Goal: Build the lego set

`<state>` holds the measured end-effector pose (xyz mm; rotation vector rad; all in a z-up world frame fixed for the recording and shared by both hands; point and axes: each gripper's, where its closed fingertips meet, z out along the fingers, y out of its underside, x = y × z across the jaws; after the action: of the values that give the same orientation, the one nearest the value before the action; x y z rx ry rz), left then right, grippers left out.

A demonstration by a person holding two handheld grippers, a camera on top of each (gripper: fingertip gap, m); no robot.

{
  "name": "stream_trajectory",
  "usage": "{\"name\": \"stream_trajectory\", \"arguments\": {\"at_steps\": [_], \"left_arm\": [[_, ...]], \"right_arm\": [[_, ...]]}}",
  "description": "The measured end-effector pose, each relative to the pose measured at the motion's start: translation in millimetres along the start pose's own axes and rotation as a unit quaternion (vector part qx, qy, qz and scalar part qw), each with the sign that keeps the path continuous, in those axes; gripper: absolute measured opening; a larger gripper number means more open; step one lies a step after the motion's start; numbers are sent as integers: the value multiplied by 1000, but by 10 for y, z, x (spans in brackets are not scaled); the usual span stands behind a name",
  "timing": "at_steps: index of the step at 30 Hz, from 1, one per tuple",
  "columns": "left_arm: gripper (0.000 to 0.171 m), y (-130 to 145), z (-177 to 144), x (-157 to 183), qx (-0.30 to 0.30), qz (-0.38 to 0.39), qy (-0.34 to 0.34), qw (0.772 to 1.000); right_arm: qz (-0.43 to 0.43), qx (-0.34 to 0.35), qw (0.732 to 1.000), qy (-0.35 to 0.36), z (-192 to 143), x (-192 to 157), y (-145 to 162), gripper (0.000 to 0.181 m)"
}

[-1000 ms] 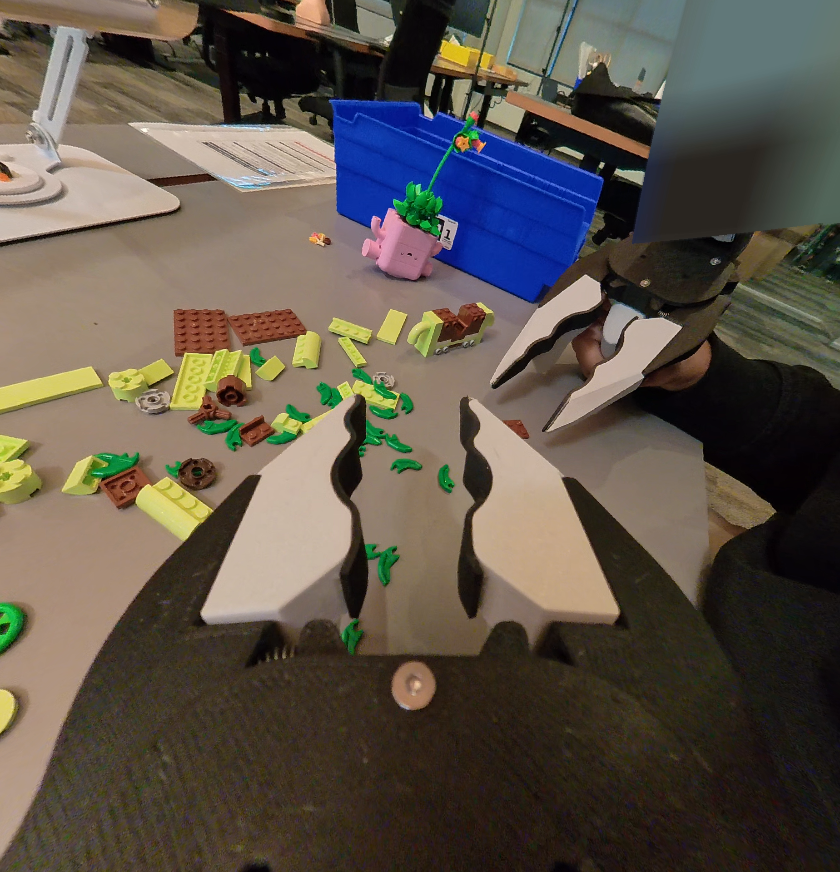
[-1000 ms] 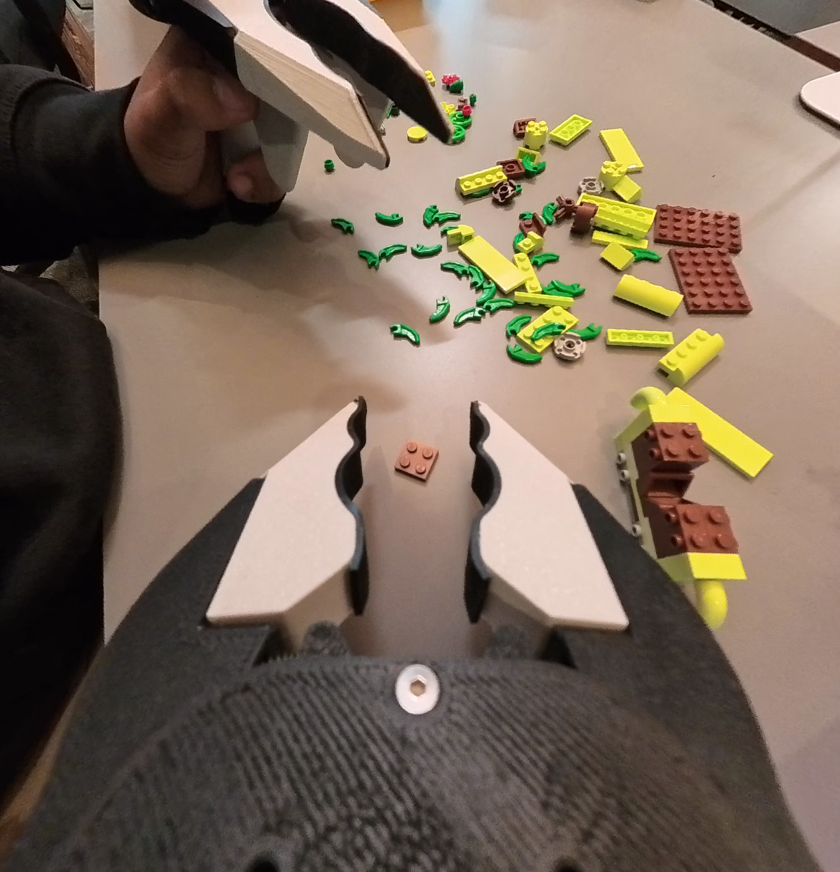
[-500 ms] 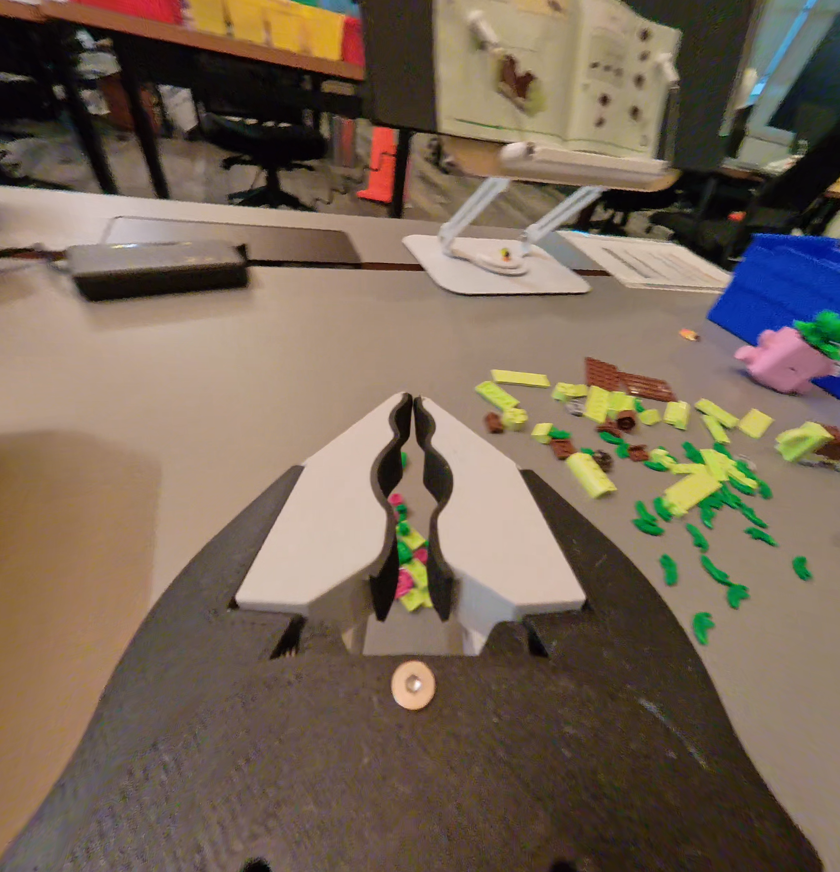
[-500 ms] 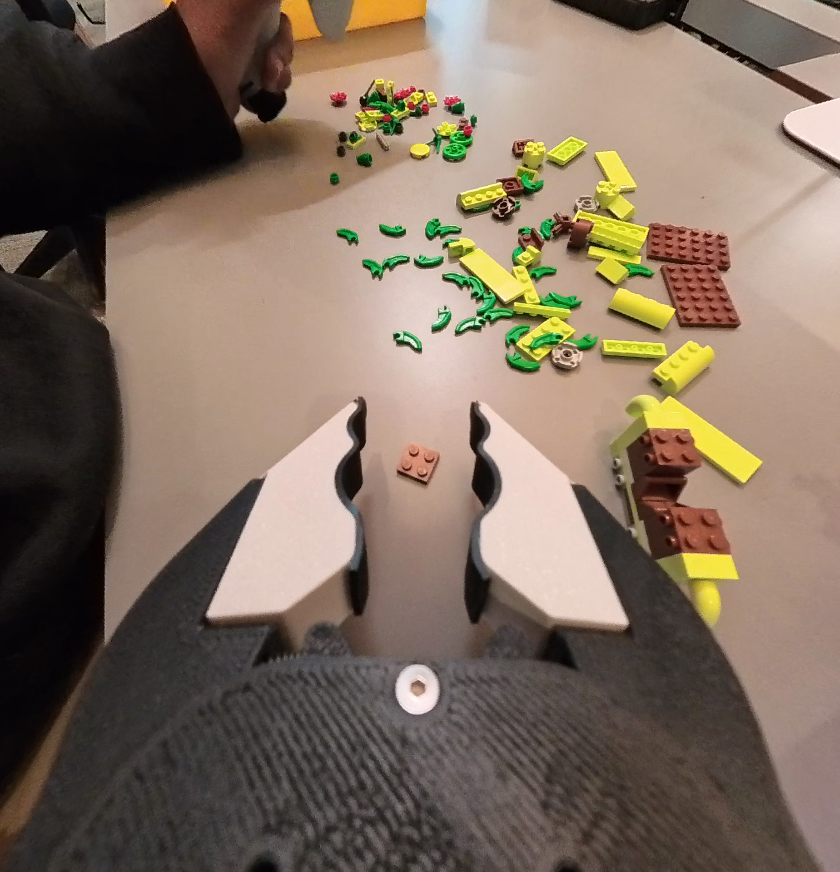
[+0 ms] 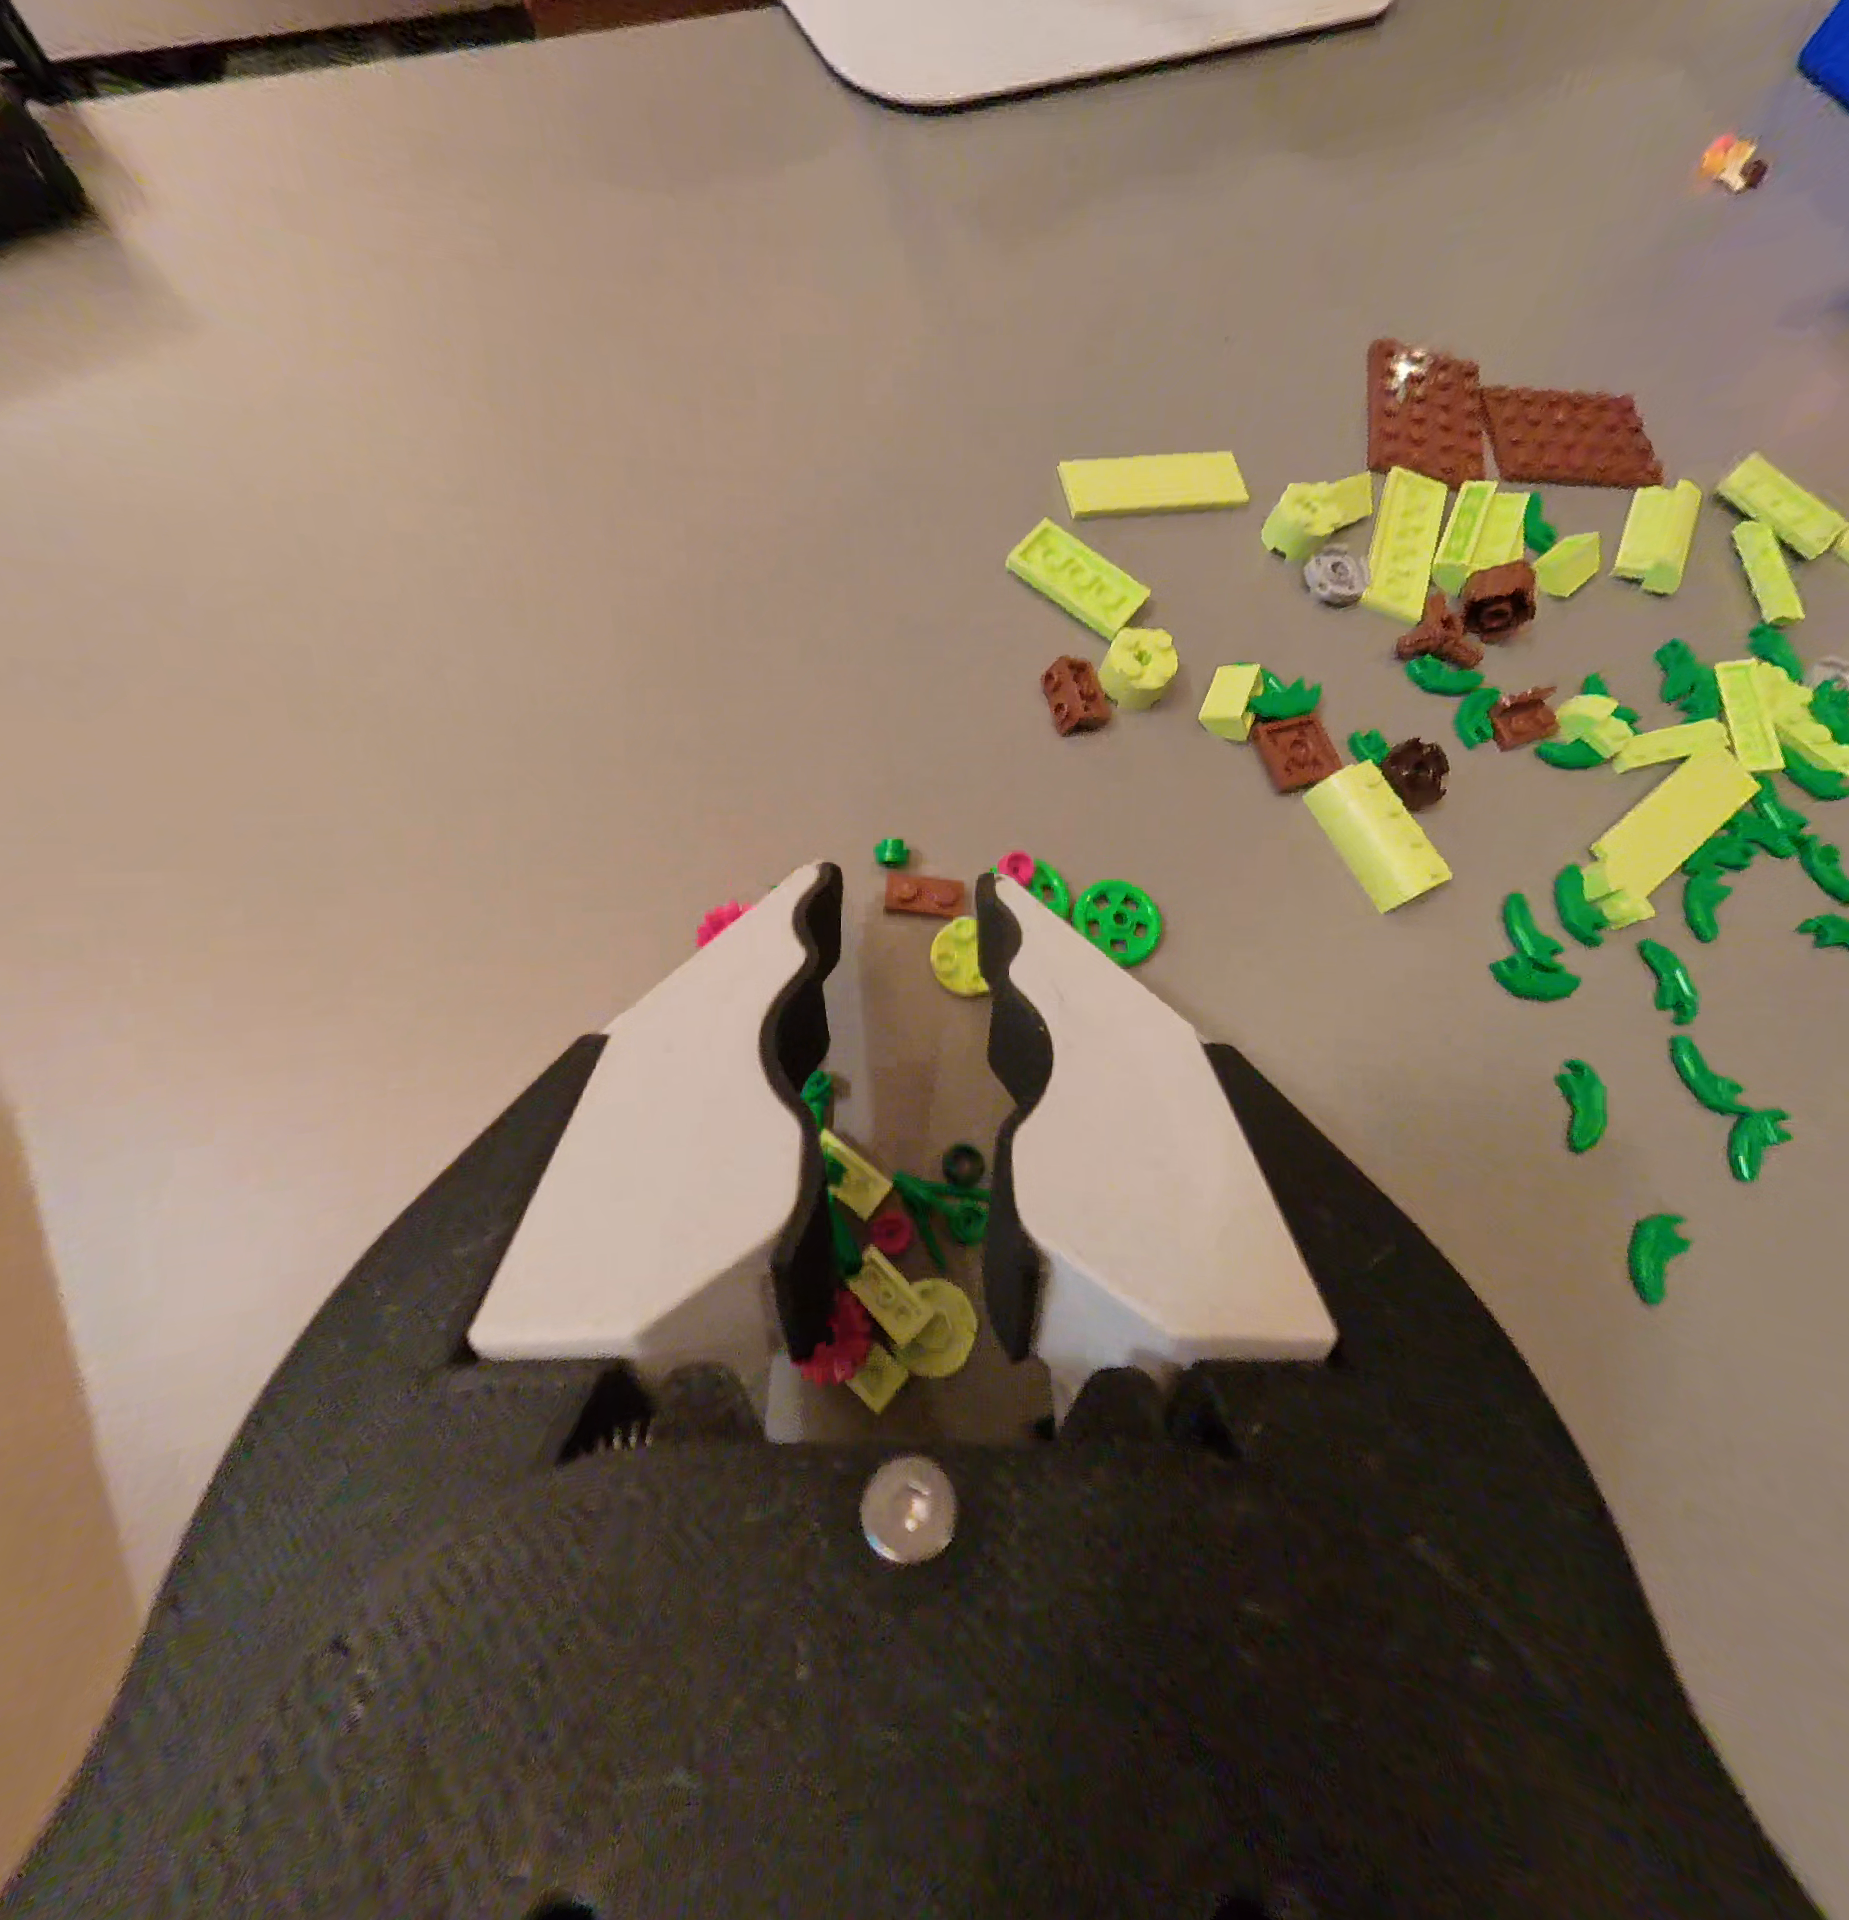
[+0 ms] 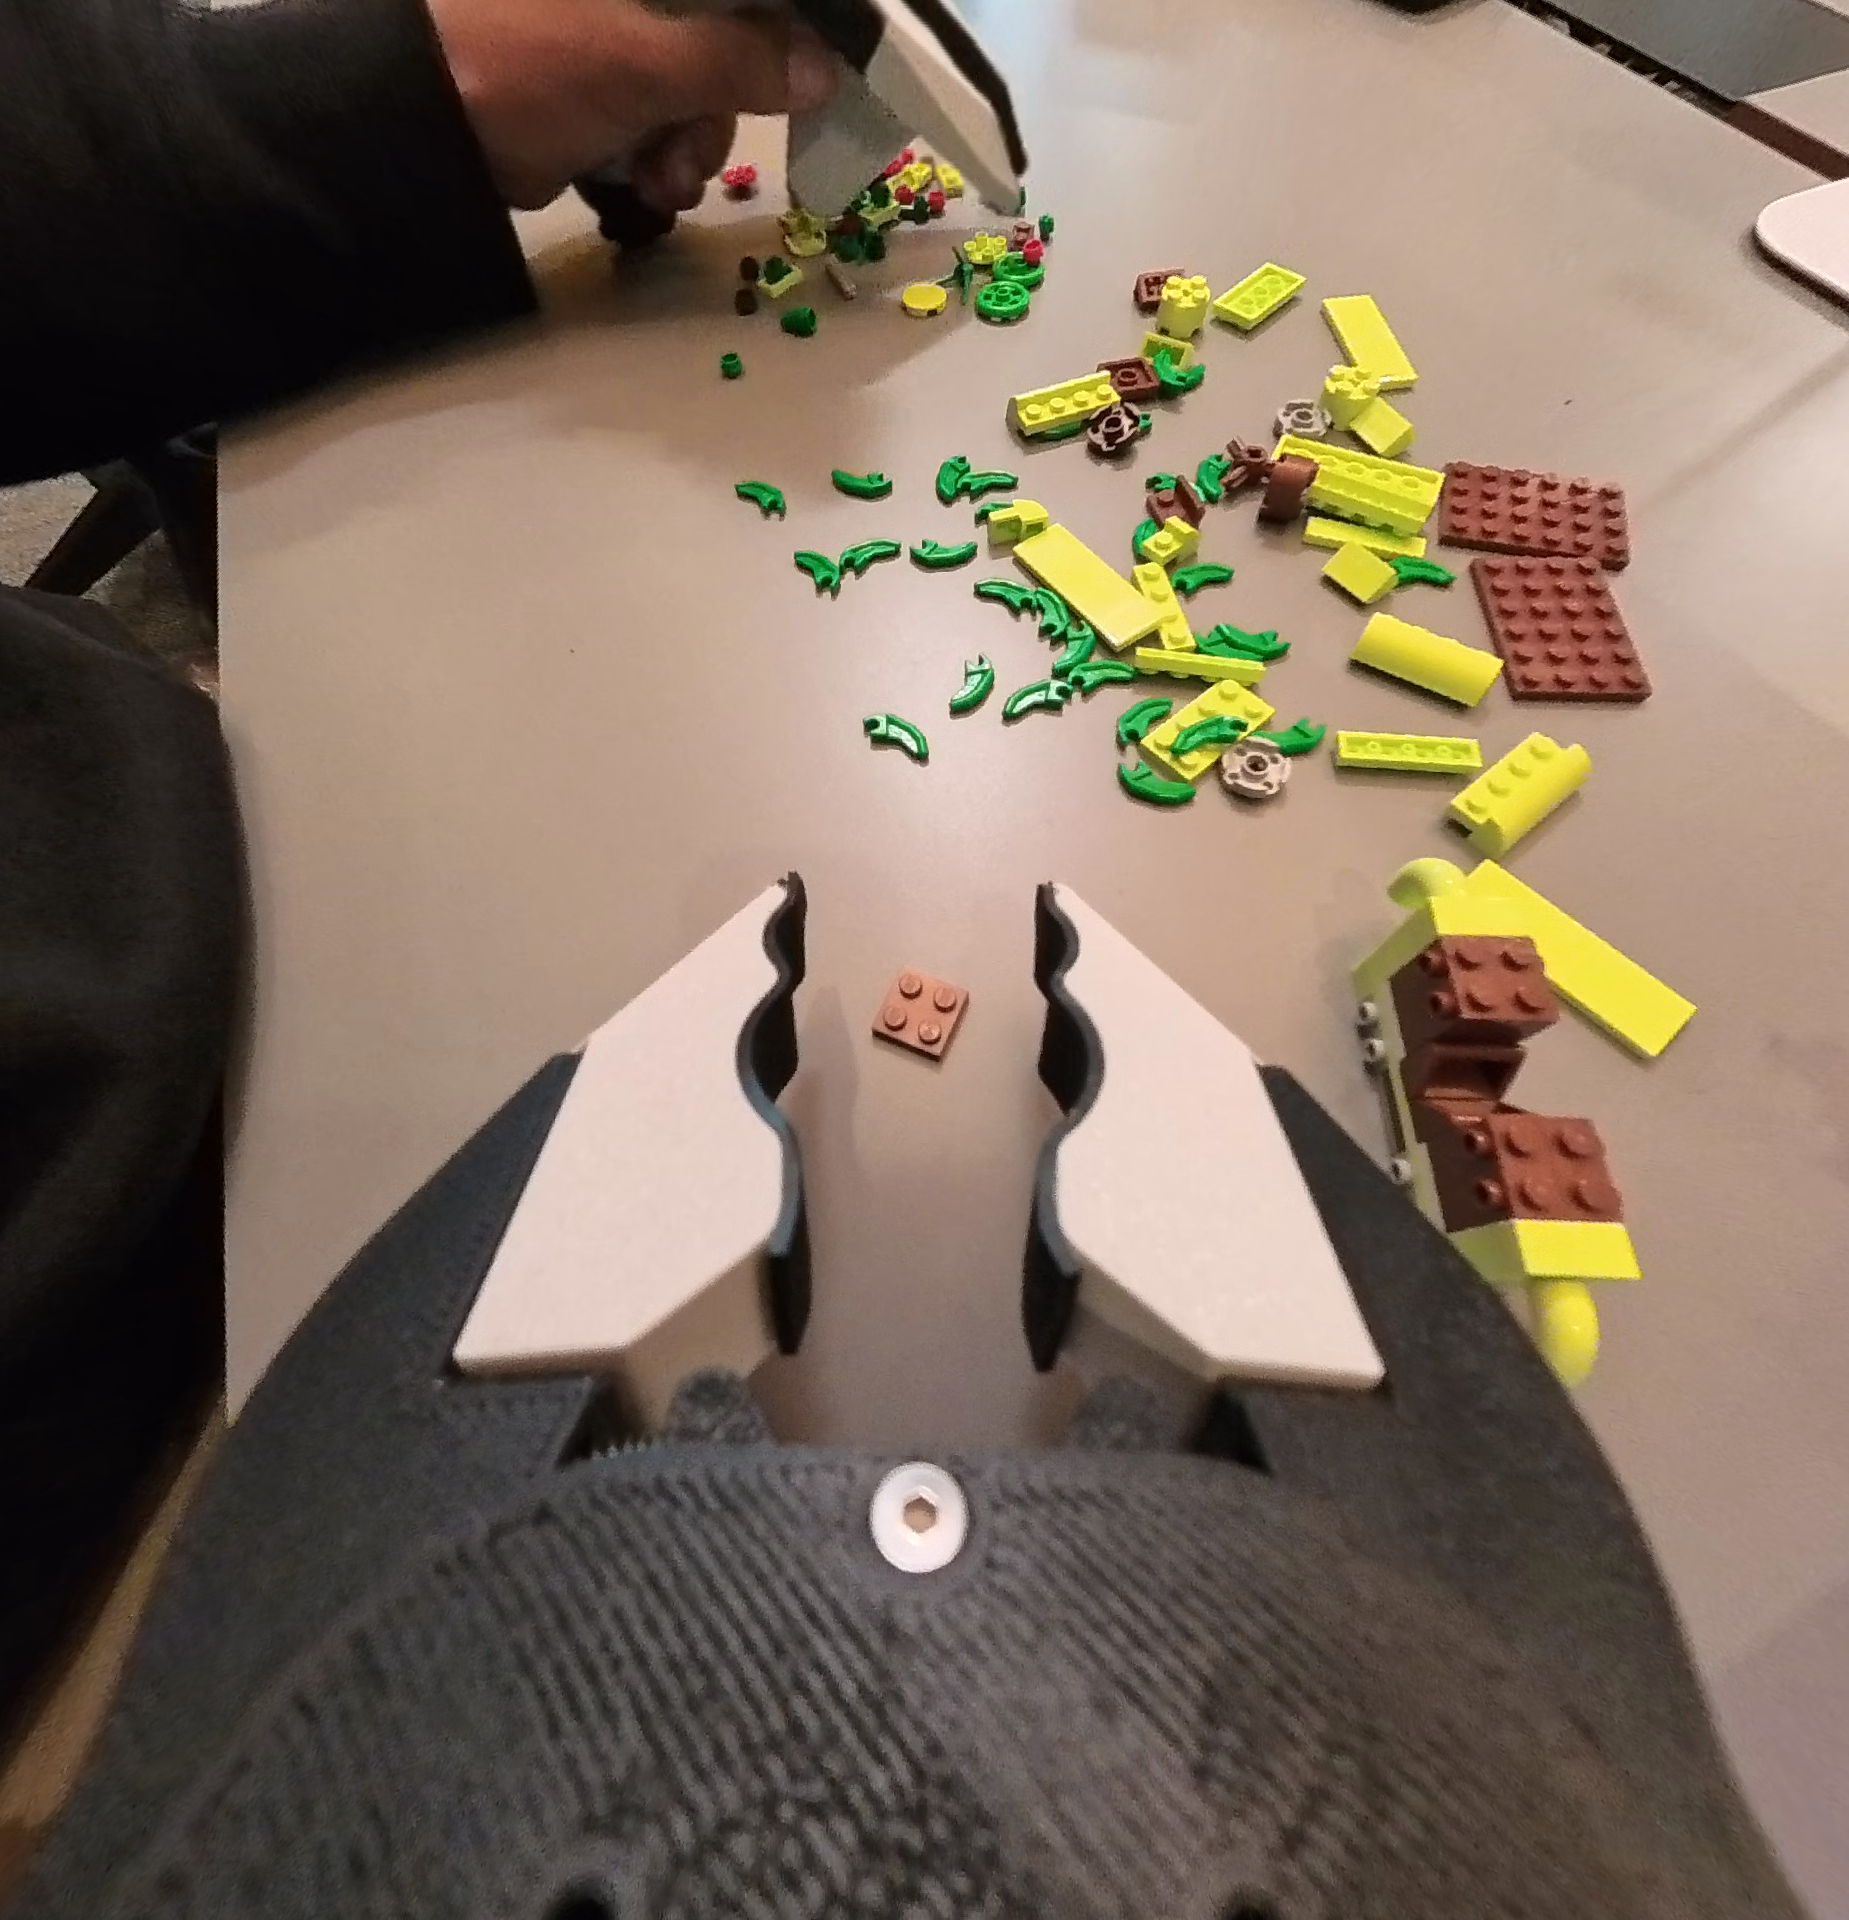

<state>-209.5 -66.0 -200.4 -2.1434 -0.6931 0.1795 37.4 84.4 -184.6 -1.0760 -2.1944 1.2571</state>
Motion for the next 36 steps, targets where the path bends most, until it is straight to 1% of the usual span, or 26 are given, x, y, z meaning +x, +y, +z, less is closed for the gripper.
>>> {"name": "stream_trajectory", "arguments": {"at_steps": [3, 5, 8, 11, 18, 23, 26, 28, 30, 31, 33, 34, 36], "left_arm": [[28, 15, 73, 10, -23, -9, 19, 1000], [27, 74, 117, 1, -46, -11, 22, 999], [22, 73, 103, -23, -41, -15, 15, 999], [14, 73, 105, 17, -42, -9, 28, 999], [12, 57, 75, 70, -34, 15, 30, 999], [12, -74, -63, 182, 4, 36, 41, 998], [12, -186, -184, 489, 36, 57, 101, 993], [12, -238, -282, 908, 53, 80, 181, 979], [11, -224, -352, 1383, 57, 112, 251, 960], [11, -183, -374, 1635, 53, 133, 283, 948], [12, -35, -365, 2091, 24, 180, 324, 928], [12, 61, -351, 2287, 6, 207, 337, 918], [12, 240, -295, 2581, -25, 254, 343, 904]], "right_arm": [[-2, -3, 1000, 1, 6, 1, 7, 43], [-2, -4, 1000, 2, 9, 0, 10, 43], [-7, -4, 1000, 6, 9, 0, 10, 42], [-12, -9, 1000, 9, 18, -2, 20, 42], [-18, -12, 1000, 13, 26, -8, 29, 42], [-25, -16, 999, 17, 33, -13, 37, 41], [-28, -19, 999, 19, 40, -15, 44, 41], [-27, -17, 999, 19, 37, -13, 40, 40], [-19, -5, 1000, 17, 12, -2, 11, 39], [-11, 6, 1000, 17, -11, 15, -16, 39], [5, 38, 999, 15, -82, 44, -91, 39], [9, 59, 998, 13, -131, 49, -139, 39], [15, 103, 994, 13, -241, 64, -233, 37]]}}
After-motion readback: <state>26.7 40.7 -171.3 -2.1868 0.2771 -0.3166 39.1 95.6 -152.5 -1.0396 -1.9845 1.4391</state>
